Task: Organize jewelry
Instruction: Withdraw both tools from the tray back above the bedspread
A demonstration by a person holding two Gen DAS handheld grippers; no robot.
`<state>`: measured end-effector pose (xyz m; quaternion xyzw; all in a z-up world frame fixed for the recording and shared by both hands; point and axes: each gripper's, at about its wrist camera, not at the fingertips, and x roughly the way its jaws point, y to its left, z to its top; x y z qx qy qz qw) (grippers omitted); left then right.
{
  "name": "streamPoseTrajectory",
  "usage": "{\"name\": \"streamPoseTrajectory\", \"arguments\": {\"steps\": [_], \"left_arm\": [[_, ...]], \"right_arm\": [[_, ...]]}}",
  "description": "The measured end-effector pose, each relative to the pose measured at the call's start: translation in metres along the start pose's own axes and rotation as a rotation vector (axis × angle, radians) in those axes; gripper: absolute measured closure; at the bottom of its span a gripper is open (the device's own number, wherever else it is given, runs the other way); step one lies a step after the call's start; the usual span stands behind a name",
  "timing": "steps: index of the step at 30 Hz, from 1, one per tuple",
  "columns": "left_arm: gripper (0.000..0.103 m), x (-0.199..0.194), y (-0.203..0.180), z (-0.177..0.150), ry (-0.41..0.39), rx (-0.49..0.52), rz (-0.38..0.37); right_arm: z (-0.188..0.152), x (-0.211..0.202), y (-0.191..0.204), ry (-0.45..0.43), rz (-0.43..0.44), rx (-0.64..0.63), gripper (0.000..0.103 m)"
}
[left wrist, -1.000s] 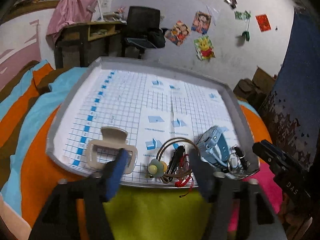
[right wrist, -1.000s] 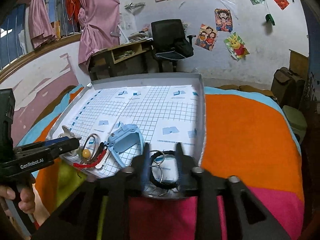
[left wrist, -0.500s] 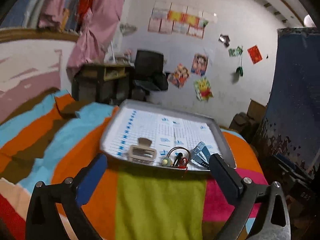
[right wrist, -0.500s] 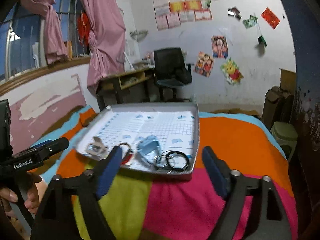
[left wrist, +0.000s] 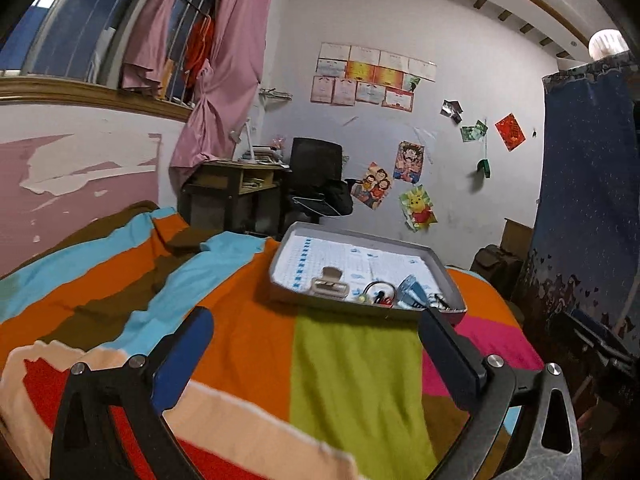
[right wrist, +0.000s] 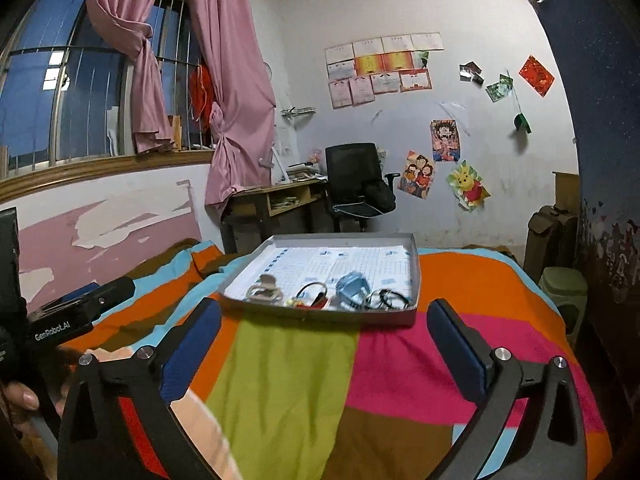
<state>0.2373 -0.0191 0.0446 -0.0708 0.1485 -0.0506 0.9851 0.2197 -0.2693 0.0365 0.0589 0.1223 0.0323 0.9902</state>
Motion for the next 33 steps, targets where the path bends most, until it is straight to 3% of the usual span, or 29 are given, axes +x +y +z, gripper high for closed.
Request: {"name": "streamPoseTrajectory", "arguments": {"steps": [13,33], "left_arm": [[0.000,-0.013,0.021,-0.017,-0.001,-0.030,0.043],[0.000,-0.013,0.027,-0.022,0.006,-0.030,0.043]], "right_arm": [[-0.018,-0.021,0.016,0.022,0.010,-0.021,0.002],[-0.020,-0.010,0.018,0.044,0.007,-0.017,0.002]]}}
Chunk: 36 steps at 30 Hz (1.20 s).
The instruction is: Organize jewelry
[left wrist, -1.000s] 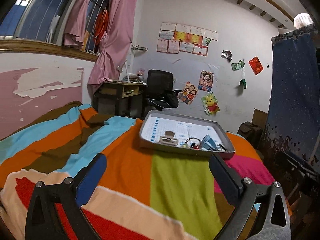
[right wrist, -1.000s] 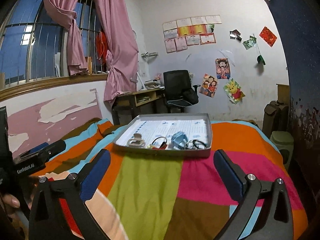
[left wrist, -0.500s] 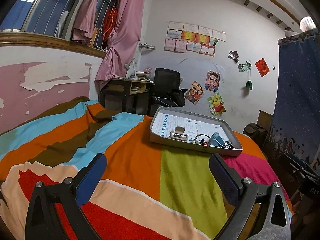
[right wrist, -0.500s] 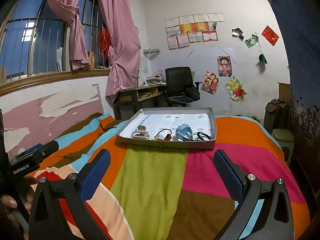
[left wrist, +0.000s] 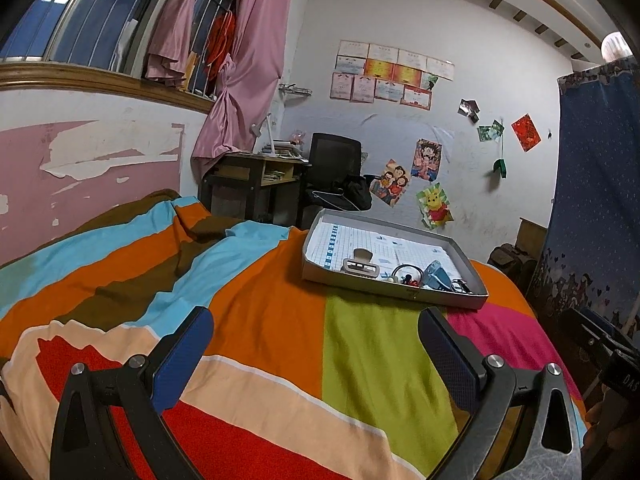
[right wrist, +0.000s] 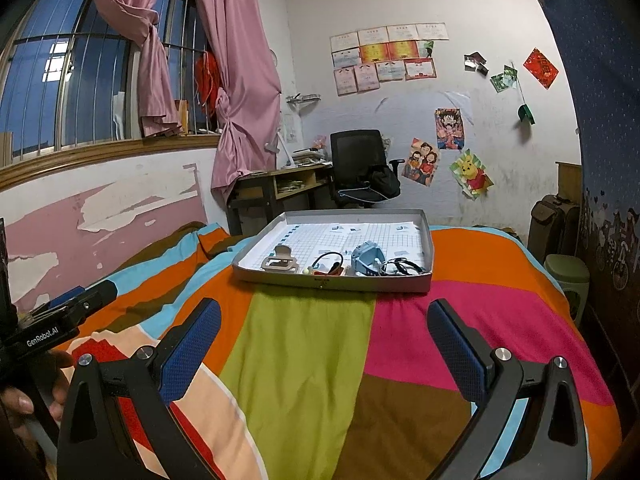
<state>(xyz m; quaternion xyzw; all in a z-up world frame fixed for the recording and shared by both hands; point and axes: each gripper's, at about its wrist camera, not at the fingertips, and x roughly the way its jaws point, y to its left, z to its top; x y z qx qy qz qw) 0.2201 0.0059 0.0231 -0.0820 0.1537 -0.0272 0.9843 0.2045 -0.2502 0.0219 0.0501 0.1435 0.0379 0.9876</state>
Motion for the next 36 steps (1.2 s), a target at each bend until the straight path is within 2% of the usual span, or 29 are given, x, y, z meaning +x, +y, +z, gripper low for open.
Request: {"name": "streamPoseTrajectory", "arguments": {"steps": [18,36], "left_arm": [[0.000,0.002,0.007,-0.014,0.008,0.021,0.004],[0.000,0.001,0.001,-0.013,0.014,0.030,0.003]], "right_arm": [[-0.001,0.000,0.000,0.001,-0.001,0.001,0.002],[-0.008,0.003,0.004,0.008,0.000,0.003,0.002]]}}
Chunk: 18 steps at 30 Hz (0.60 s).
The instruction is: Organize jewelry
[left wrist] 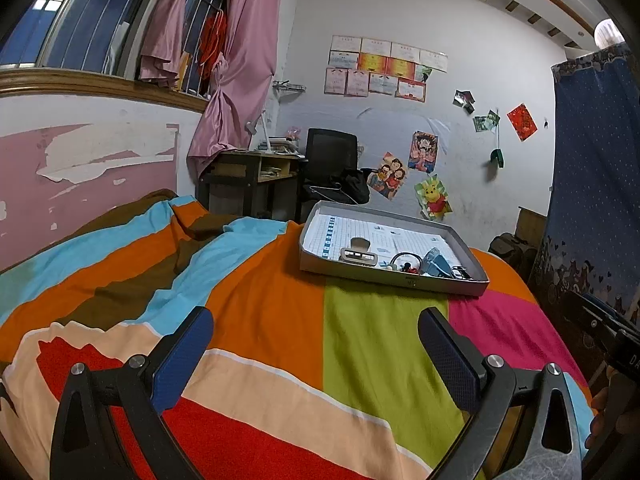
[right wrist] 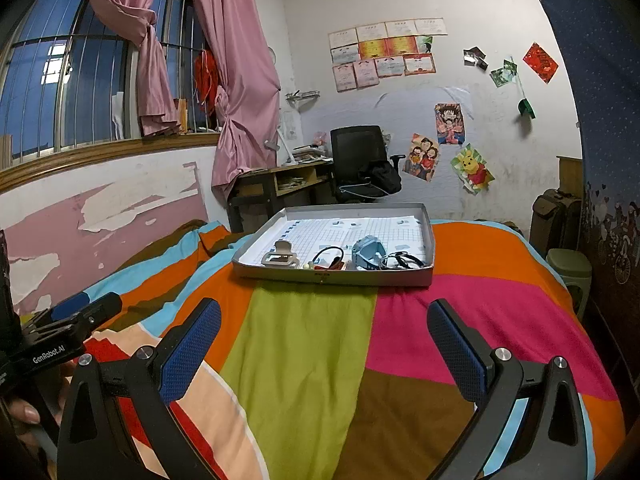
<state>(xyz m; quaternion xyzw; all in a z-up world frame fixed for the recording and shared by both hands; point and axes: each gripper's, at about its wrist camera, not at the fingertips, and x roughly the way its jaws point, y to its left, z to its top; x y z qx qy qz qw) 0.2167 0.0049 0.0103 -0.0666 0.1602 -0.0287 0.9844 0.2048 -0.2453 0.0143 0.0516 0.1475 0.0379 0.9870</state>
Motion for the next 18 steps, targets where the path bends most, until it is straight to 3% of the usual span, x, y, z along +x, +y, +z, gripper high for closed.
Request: {"name": "streamPoseTrajectory", "arguments": {"steps": [18], "left_arm": [[0.000,0.0031,-0.0046,0.0016,0.023,0.027,0.004]], "right_arm": [[-0.0033,0.0010,0.0033,0.005,-0.001,0.001,0.002]]}}
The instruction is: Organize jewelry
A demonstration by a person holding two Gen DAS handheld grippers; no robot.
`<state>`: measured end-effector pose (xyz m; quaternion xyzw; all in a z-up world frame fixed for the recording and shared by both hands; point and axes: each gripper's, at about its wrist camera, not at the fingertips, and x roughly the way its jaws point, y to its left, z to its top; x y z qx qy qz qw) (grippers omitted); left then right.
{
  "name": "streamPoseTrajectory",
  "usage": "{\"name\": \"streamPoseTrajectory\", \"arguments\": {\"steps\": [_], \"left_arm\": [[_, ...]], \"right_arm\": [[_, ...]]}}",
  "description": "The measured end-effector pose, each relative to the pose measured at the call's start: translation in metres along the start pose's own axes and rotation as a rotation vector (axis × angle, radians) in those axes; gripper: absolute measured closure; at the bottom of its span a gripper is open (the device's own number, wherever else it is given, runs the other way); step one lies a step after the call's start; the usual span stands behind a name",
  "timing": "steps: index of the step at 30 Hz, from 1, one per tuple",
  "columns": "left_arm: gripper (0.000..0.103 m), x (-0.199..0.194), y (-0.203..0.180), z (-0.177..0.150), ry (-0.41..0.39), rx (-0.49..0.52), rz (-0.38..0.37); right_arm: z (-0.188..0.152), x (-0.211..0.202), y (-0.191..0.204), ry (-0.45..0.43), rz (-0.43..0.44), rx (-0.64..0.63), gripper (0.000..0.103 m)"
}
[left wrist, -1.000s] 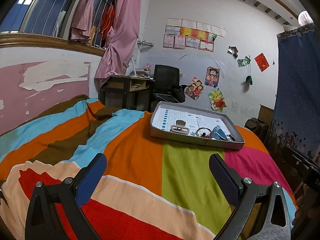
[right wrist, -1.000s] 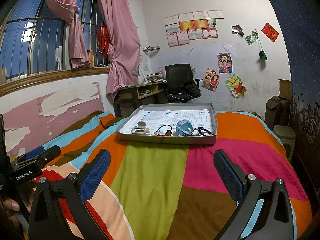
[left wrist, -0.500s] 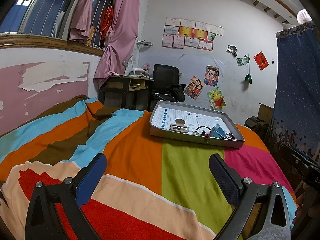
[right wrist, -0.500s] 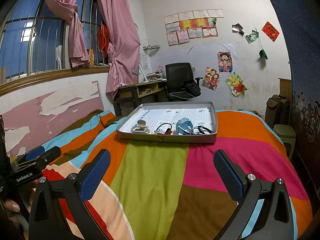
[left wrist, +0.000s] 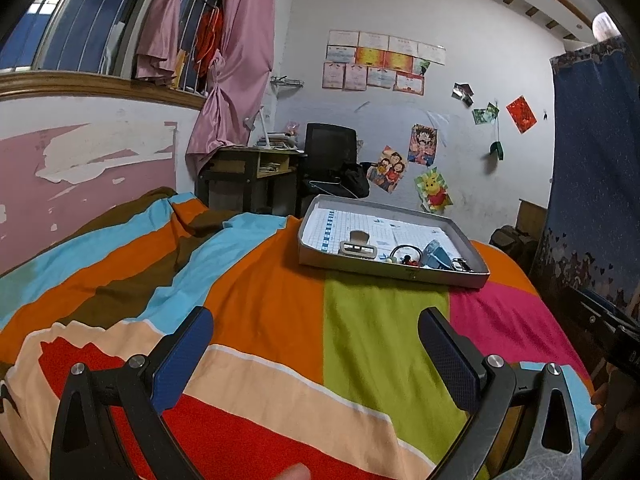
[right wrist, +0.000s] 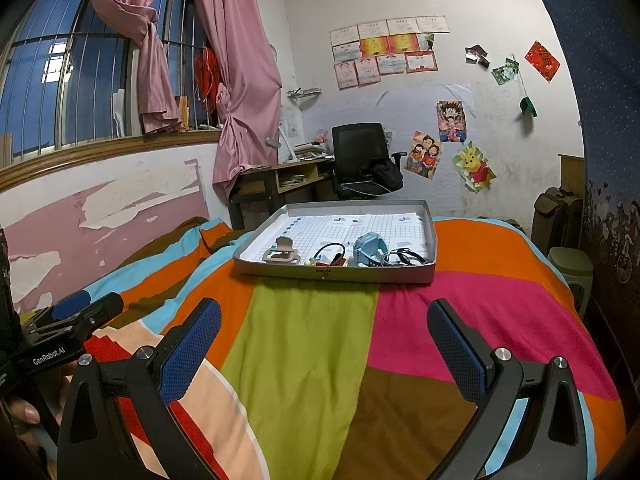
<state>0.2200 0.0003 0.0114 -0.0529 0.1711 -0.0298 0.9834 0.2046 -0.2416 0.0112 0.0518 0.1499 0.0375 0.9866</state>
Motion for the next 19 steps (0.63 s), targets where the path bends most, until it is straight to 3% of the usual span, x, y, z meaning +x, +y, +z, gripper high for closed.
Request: {"name": "streamPoseTrajectory", "arguments": {"steps": [19], "left_arm": [[0.000,0.004,-0.004,-0.005,0.010,0.025,-0.016]], "right_arm": [[-0.016,0.011,0.007,0.026,0.012,0.007,0.002]]}}
